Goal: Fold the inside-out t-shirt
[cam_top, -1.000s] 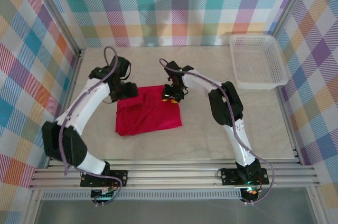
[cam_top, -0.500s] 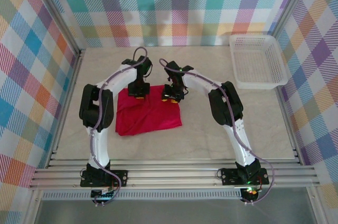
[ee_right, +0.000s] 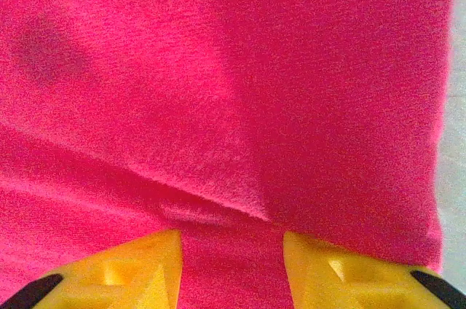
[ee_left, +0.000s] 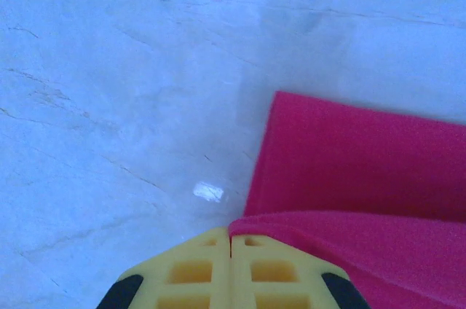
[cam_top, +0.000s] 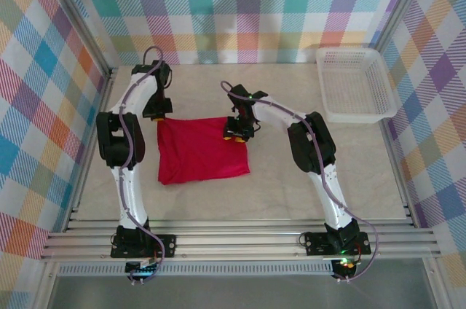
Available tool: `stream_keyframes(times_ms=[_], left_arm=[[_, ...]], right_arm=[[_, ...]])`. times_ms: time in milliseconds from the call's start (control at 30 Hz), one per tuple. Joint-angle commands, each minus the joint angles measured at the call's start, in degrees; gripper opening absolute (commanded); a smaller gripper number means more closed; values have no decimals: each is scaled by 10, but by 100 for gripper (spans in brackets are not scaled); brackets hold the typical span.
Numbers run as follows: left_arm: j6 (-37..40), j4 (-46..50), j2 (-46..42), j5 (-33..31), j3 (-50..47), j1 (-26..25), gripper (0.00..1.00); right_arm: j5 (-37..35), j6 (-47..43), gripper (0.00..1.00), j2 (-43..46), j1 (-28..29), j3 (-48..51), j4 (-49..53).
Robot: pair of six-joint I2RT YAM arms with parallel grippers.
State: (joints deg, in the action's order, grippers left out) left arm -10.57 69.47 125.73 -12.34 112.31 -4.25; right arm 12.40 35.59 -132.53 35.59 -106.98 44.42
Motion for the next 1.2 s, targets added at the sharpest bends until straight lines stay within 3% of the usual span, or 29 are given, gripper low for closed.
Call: stream_keyframes(times_ms=[0,33,100,167,200,233,333,467,600,767,900,1067,1167], left_arm=[[11,55,46,-49,42,15,11],[7,65,57,-70,55,17,19],[-5,86,64,-115,88,19,50],[-18,88,44,-121,96,14,80],[-22,83,22,-116,92,8,91],[-27,79,0,-112,85,-1,96],[-57,16,-105,-9,6,-35,91],[-161,-189,-283,203,-240,-78,72],[-262,-337,-348,272,-409,-134,62],[-283,-380,-297,286,-462,-172,61],[-209,-266,-239,201,-429,-147,58],[-159,-203,-220,113,-421,-95,56],[-158,-210,-193,124,-385,-98,55]], right_arm=[[-11,2,43,-13,-2,18,15],[-11,1,43,-12,-2,15,19],[-8,-3,43,-2,-1,7,25],[-2,-6,43,16,-2,2,26],[1,-9,43,26,-2,-4,27],[2,-10,44,32,-3,-10,28],[7,-18,45,34,-11,-39,32],[20,-24,43,-10,-28,-92,41],[46,-32,41,-64,-39,-148,50],[52,-40,40,-112,-46,-178,57],[23,-41,37,-115,-55,-152,81],[-50,-42,32,-30,-70,-5,68],[-67,-43,29,38,-72,99,39]])
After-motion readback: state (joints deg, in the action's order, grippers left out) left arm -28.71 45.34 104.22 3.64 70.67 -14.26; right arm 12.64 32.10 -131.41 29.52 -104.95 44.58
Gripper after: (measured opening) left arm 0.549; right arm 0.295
